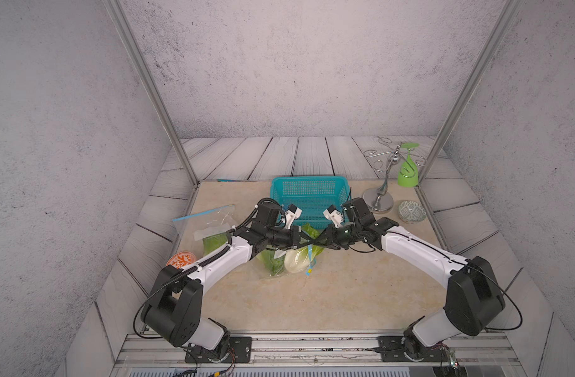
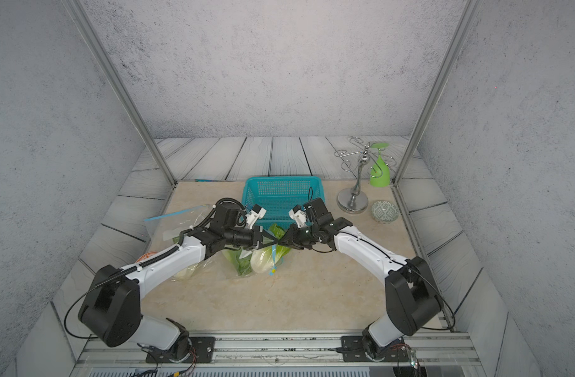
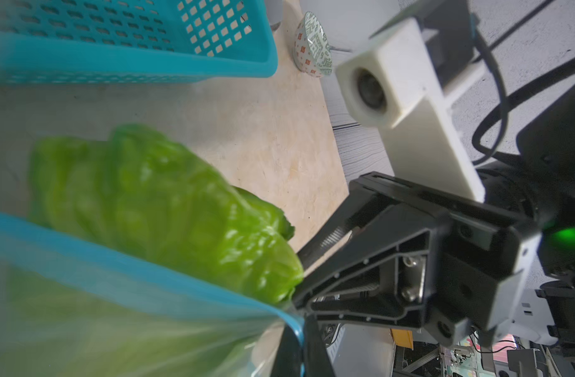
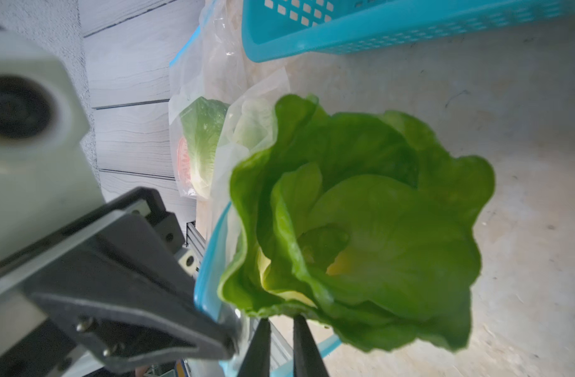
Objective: Put the chinese cabbages into a zipper bag and zip it
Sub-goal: Place the Chinese cabbage in the zipper food storage bag.
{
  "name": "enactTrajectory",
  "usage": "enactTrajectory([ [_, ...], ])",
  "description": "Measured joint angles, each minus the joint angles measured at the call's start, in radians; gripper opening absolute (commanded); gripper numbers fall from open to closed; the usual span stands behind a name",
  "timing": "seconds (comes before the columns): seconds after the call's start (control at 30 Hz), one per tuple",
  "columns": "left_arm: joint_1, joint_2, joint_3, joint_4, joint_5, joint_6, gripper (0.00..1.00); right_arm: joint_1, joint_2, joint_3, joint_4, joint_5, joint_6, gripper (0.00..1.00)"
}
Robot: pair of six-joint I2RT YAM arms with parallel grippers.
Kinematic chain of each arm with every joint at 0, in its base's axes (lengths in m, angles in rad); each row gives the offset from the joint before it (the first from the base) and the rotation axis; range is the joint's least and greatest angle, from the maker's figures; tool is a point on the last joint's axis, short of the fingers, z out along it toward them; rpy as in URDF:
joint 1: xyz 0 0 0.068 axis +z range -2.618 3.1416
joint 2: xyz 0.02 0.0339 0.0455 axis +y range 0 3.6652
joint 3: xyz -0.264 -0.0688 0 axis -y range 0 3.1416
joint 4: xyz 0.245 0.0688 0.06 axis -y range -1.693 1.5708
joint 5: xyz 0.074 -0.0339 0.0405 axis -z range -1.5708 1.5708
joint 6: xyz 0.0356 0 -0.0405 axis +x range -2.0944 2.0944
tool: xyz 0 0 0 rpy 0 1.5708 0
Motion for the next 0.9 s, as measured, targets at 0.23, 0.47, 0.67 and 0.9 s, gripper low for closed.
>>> enactTrajectory([
  [0.23,0.004,0.009,-0.021,-0.024,-0.002,0.01,0.0,0.026,0.158,0.018,0.039,-0.019,0.04,0.23],
  [0.47,0.058,0.008,-0.089,0.01,-0.003,0.005,0.0,0.024,0.145,0.035,-0.009,-0.031,0.032,0.52],
  [0.67,0.085,0.009,-0.116,0.014,-0.016,-0.004,0.0,-0.011,-0.031,-0.119,-0.001,-0.028,0.15,0.55],
  [0.9,0.088,0.009,-0.116,0.018,-0.014,-0.004,0.0,-0.02,-0.106,-0.238,0.026,0.041,0.29,0.67],
])
